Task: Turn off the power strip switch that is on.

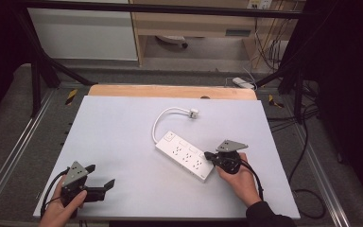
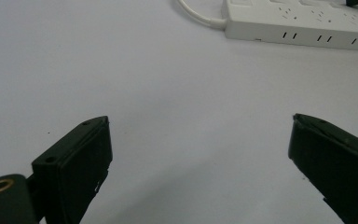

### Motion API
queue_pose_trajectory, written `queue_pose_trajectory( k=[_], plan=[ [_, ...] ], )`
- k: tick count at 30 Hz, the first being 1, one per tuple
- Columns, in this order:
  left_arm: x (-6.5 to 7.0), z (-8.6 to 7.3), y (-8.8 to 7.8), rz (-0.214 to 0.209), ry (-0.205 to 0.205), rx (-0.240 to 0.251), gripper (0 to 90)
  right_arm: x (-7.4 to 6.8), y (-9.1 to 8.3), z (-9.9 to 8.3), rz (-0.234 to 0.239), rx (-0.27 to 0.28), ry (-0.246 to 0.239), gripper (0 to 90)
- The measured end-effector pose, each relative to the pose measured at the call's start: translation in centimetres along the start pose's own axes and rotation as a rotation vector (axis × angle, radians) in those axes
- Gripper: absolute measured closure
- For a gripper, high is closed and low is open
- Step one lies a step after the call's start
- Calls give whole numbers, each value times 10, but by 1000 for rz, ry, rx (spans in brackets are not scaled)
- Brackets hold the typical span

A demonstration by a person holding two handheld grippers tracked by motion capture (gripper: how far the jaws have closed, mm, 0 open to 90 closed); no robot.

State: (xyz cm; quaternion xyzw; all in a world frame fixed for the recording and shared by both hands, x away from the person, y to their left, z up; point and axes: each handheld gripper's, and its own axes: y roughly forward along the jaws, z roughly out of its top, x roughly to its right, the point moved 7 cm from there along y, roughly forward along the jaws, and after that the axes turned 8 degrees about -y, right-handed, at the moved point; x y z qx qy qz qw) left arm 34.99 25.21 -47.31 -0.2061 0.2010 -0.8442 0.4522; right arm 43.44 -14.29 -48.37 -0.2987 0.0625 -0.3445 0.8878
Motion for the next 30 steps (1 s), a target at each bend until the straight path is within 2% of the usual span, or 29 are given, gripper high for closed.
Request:
queue_pose_trajectory(
  k=[16,25,30],
  plan=[
    [0,0,1,3,7,-8,62,-1,0,0,3,-1,-2,900],
    [0,0,1,2,1,-5,62,-1,-3,4,5,39,0,897],
    [0,-1,1,3,-1,-5,62,0,-4,6,-1,52,10,857]
  ],
)
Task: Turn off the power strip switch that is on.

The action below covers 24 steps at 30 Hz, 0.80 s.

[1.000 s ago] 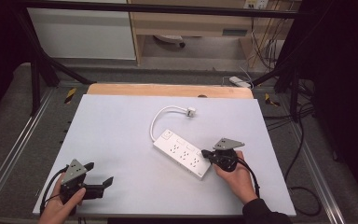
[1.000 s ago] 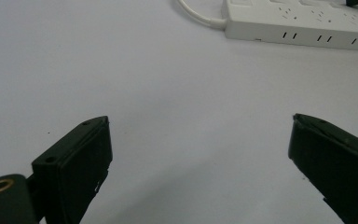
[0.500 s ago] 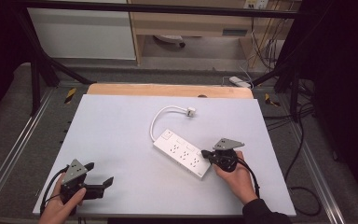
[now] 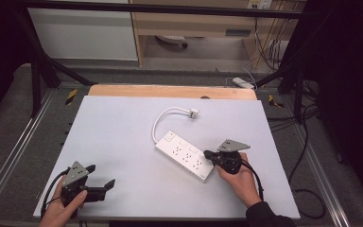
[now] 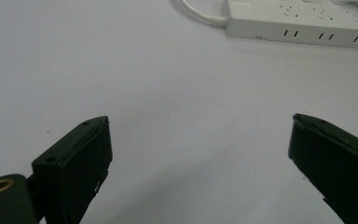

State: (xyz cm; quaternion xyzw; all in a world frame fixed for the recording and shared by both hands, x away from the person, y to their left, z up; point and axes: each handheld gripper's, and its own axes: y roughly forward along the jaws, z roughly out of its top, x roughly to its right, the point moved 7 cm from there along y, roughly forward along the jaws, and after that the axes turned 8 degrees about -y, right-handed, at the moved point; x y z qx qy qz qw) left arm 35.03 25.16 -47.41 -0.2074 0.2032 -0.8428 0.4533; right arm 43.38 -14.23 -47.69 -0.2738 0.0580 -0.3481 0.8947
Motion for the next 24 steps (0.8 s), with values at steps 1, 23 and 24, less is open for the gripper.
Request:
queue_pose_trajectory(
  k=[1,23,24],
  plan=[
    [0,0,0,0,0,0,62,0,0,0,-1,2,5,851],
    [0,0,0,-1,1,-1,62,10,-11,13,-77,82,93,383],
    [0,0,0,-1,0,-2,62,10,-11,14,-74,86,105,357]
  ],
)
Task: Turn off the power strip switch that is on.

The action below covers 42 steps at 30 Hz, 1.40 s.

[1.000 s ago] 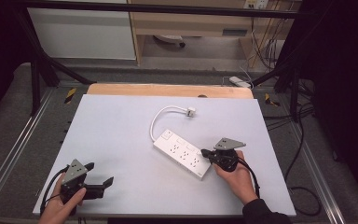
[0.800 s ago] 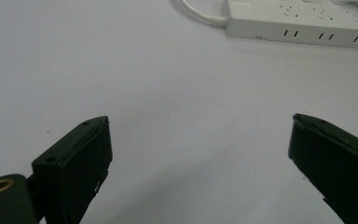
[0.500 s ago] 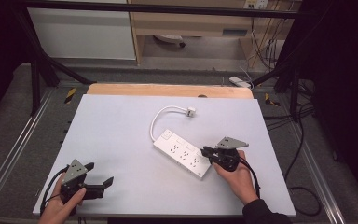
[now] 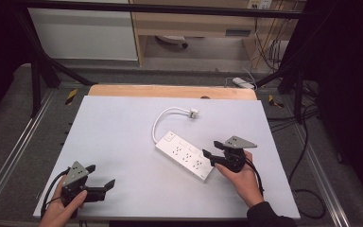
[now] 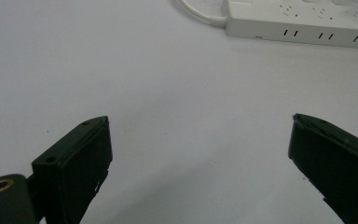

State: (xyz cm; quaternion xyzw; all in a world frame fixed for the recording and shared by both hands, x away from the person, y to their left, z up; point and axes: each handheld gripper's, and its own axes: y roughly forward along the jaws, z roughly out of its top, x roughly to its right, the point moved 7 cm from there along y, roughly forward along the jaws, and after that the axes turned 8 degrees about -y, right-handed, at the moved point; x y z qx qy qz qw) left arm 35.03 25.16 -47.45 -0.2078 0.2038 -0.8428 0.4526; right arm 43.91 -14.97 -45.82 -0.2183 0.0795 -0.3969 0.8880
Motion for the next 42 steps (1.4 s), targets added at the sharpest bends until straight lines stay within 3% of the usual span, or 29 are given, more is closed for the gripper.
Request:
queue_pose_trajectory(
  k=[8,16,22,42],
  plan=[
    [0,0,0,1,1,1,62,4,-5,6,-42,12,17,138],
    [0,0,0,0,1,1,62,10,-12,14,-71,54,5,29],
    [0,0,0,1,1,2,62,13,-21,18,-79,99,-2,27],
    [0,1,-1,2,1,4,62,23,-43,24,-117,151,3,36]
  ],
)
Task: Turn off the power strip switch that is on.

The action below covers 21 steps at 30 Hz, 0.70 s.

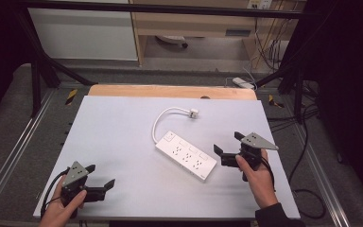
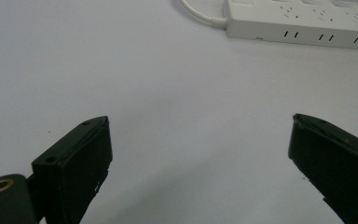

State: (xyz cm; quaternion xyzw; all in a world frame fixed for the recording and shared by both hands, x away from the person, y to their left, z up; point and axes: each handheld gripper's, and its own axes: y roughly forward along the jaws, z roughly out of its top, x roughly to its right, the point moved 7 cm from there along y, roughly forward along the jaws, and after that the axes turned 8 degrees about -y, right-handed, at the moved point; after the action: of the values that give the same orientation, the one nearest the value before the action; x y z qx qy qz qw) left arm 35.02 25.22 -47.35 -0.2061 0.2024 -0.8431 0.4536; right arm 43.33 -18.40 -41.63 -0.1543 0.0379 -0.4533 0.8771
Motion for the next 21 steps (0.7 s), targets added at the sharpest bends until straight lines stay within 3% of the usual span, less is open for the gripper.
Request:
queue_pose_trajectory(
  k=[21],
  plan=[
    [0,1,-1,3,-6,7,62,19,-26,3,-41,38,-5,45]
  ],
)
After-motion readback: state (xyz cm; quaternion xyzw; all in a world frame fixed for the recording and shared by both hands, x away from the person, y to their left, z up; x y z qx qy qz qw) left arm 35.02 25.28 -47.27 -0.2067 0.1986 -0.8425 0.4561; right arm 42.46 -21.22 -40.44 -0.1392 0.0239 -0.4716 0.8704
